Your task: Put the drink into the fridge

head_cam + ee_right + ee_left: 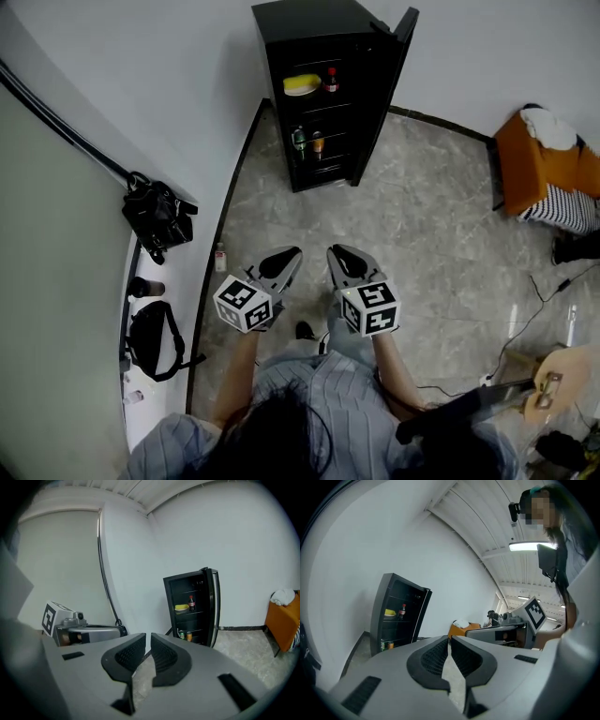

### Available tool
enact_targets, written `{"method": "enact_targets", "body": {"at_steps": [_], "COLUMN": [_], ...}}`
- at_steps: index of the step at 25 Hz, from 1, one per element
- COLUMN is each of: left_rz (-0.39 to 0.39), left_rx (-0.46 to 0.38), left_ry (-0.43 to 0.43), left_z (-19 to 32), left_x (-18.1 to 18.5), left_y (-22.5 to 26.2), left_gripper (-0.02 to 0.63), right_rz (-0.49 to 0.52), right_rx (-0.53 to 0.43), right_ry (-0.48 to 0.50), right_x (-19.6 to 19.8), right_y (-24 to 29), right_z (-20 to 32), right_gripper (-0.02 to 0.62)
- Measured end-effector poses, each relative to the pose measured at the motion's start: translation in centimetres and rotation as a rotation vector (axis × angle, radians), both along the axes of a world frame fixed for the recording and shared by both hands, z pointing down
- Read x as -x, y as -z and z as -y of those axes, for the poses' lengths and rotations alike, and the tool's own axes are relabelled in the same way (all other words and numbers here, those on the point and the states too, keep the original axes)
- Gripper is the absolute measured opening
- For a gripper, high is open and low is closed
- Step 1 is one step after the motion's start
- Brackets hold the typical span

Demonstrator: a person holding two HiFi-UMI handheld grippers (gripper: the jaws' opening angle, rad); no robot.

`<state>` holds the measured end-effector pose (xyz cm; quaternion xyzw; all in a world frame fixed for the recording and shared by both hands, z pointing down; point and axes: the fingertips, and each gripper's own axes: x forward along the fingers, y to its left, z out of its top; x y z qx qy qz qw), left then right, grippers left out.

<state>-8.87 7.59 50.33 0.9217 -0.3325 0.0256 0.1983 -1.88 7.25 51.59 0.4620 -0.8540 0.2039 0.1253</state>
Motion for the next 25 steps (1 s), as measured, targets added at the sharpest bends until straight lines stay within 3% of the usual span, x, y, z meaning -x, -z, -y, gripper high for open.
{"method": "enact_targets", "body": {"at_steps": [9,25], "left_rz": [0.004,0.017], "left_rx": [-0.068,-0.103], "left_ry": [-0.064,-0.036], "left_z": [-4.3,-7.9], "left_x": [-0.3,2.1], "left_y": [1.9,2.7], "left_gripper": [0.011,0.011], "right_rz": [0.000,0.024], "right_rx": [-0.045,-0.066], "right_ry": [-0.011,0.017], "right_x": [1.1,3.5], "right_y": [1.4,2.1], "right_z": [-3.7,-6.6], "right_gripper": [0.043,0.038]}}
